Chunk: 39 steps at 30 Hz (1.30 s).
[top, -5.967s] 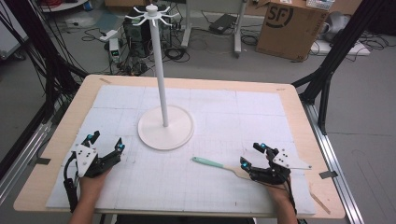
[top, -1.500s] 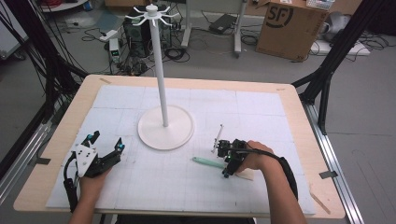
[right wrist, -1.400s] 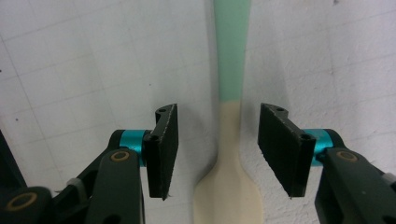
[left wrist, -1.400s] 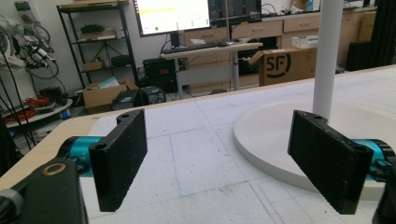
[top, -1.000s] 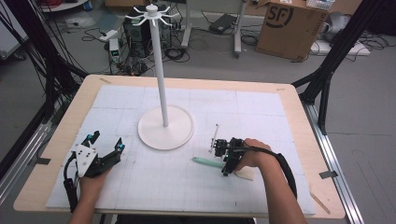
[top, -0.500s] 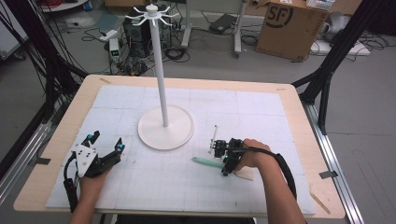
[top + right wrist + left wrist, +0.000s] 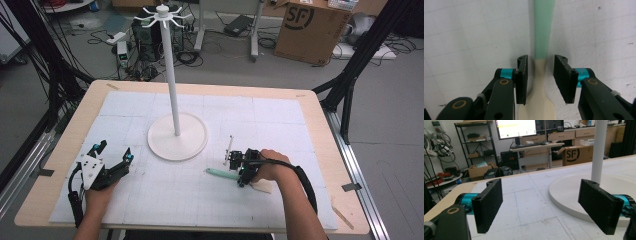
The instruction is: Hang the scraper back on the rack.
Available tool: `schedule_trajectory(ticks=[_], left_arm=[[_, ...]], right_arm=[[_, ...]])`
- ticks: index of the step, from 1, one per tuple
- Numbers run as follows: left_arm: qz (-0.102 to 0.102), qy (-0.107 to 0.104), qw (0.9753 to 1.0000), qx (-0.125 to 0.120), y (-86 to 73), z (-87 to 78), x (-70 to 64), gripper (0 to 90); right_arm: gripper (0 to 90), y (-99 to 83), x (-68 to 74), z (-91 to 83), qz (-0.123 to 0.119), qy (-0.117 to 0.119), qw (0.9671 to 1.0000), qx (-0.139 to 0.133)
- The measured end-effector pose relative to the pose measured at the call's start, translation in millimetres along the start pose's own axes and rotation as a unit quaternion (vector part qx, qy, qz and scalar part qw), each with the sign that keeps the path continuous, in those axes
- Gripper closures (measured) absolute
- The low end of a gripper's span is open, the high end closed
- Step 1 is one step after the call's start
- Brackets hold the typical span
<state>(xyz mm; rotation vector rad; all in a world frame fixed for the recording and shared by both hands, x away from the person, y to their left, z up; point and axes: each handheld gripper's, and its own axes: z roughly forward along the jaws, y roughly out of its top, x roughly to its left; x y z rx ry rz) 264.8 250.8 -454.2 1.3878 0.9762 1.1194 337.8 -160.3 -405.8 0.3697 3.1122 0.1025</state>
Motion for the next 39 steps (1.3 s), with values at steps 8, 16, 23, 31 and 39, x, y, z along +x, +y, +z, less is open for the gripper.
schedule_trajectory(ticks=[8, 16, 23, 31, 39], left_arm=[[0.000, 0.000, 1.0000, 0.000, 0.0, 0.0, -0.1, 20.4], [0.000, 0.000, 1.0000, 0.000, 0.0, 0.0, 0.0, 20.4], [0.000, 0.000, 1.0000, 0.000, 0.0, 0.0, 0.0, 20.4], [0.000, -0.001, 1.0000, 0.000, 0.0, 0.0, 0.1, 20.4], [-0.001, 0.000, 1.0000, 0.000, -0.1, 0.1, 0.0, 20.4]], right_arm=[[73.3, 0.6, 1.4, -0.2, -0.002, -0.002, 1.0000, 0.004], [78.8, 0.7, 1.4, -0.3, -0.002, 0.000, 1.0000, 0.006], [80.3, -0.6, 0.4, -0.2, 0.001, 0.002, 1.0000, 0.000], [80.6, -2.4, 0.6, -0.3, 0.002, 0.000, 1.0000, -0.006], [80.7, -5.7, 0.9, -0.3, 0.005, 0.002, 0.9998, -0.018]])
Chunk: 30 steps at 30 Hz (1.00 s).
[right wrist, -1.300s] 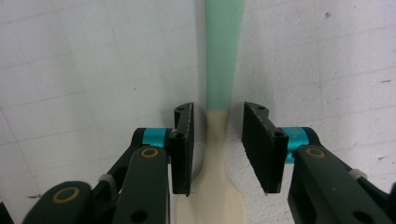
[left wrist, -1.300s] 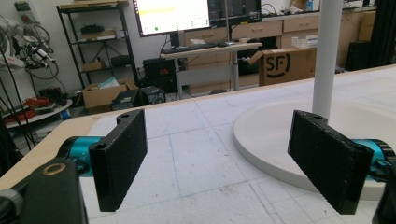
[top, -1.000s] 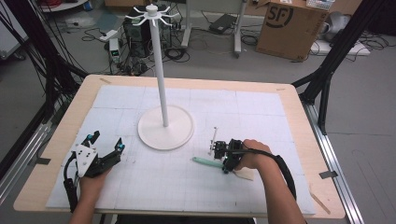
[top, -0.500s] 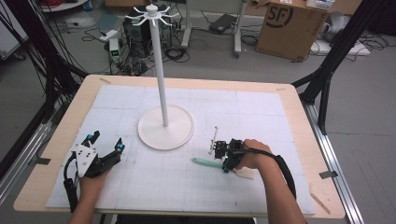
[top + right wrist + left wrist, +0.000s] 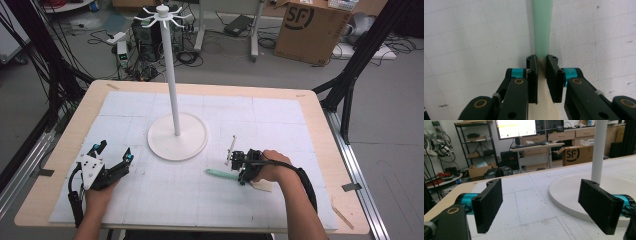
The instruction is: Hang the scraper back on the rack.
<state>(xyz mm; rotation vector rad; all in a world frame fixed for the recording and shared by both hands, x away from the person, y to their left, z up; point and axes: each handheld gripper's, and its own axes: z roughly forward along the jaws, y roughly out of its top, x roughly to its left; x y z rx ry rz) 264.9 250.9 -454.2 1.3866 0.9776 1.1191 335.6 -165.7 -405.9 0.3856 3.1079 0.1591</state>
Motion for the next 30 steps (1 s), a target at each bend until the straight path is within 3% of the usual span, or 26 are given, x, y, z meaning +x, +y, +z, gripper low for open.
schedule_trajectory(ticks=[12, 20, 30], left_arm=[[0.000, 0.000, 1.0000, 0.000, 0.0, 0.0, 0.0, 20.4], [0.000, 0.000, 1.0000, -0.001, 0.0, 0.1, 0.0, 20.4], [0.001, 0.000, 1.0000, 0.000, 0.0, 0.0, 0.0, 20.4]], right_arm=[[80.8, -3.6, 0.4, -0.3, -0.004, -0.005, 0.9999, -0.015], [80.9, -3.4, 0.9, -1.7, -0.004, -0.008, 0.9999, -0.011], [80.9, -12.9, 0.4, -8.4, -0.006, -0.017, 0.9984, -0.054]])
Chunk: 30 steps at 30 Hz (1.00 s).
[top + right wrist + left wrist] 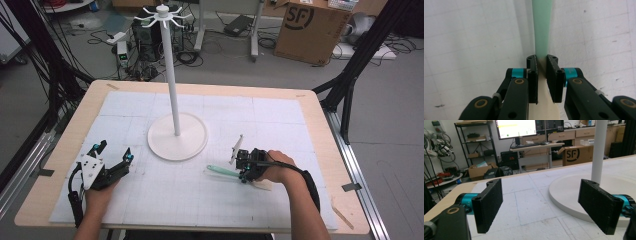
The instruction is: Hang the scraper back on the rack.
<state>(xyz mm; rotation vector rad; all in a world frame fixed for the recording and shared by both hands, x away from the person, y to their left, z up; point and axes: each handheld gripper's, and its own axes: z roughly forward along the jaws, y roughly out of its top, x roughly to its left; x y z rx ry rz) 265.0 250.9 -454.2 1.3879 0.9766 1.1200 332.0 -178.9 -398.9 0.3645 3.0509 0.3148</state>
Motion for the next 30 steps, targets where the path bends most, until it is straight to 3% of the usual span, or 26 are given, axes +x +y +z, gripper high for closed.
schedule_trajectory(ticks=[6, 12, 18, 21, 26, 30], left_arm=[[0.000, 0.000, 1.0000, 0.000, 0.0, 0.0, 0.0, 20.5], [0.000, 0.000, 1.0000, 0.000, 0.0, 0.0, 0.1, 20.5], [0.000, 0.000, 1.0000, 0.000, 0.0, 0.0, 0.0, 20.5], [0.000, 0.000, 1.0000, 0.000, 0.0, 0.0, -0.1, 20.5], [0.000, 0.000, 1.0000, 0.000, 0.0, -0.1, 0.0, 20.5], [0.000, 0.000, 1.0000, 0.000, 0.0, -0.1, 0.0, 20.5]], right_arm=[[80.9, -3.6, 0.8, -10.0, -0.001, 0.002, 0.9976, -0.070], [80.9, -9.1, 1.3, -15.7, -0.006, -0.004, 0.9906, -0.137], [80.9, -18.6, 2.5, -21.0, -0.005, -0.006, 0.9760, -0.218], [80.9, -21.0, 4.2, -22.6, -0.003, -0.011, 0.9712, -0.238], [80.9, -26.5, 3.4, -27.2, 0.001, -0.008, 0.9575, -0.288], [80.9, -30.7, 5.5, -32.2, 0.005, -0.022, 0.9434, -0.331]])
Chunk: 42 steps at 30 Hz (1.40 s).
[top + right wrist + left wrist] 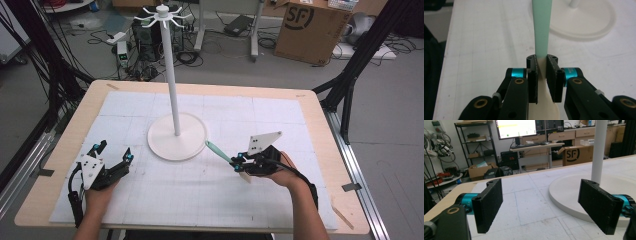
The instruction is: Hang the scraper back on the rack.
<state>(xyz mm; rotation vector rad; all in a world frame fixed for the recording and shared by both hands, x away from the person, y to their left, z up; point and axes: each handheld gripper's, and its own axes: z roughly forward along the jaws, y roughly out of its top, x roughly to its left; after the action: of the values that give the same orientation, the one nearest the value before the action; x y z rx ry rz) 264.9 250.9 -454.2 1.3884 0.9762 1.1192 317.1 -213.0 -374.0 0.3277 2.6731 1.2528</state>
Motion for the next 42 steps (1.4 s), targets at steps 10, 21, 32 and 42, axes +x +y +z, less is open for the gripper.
schedule_trajectory(ticks=[10, 21, 32, 42], left_arm=[[0.000, 0.001, 1.0000, 0.000, 0.0, 0.0, -0.1, 20.5], [0.000, 0.000, 1.0000, 0.000, 0.0, 0.0, -0.2, 20.5], [0.000, 0.000, 1.0000, 0.000, 0.0, 0.0, -0.1, 20.5], [0.000, 0.000, 1.0000, 0.000, 0.0, 0.0, 0.0, 20.5]], right_arm=[[80.9, -10.1, 2.6, -5.0, 0.025, -0.016, 0.9935, -0.110], [80.9, -15.9, 8.6, -4.8, 0.032, -0.036, 0.9862, -0.159], [80.9, -15.4, 11.5, -8.3, 0.046, -0.079, 0.9778, -0.189], [80.9, -31.0, 12.7, -10.5, 0.104, -0.175, 0.9519, -0.229]])
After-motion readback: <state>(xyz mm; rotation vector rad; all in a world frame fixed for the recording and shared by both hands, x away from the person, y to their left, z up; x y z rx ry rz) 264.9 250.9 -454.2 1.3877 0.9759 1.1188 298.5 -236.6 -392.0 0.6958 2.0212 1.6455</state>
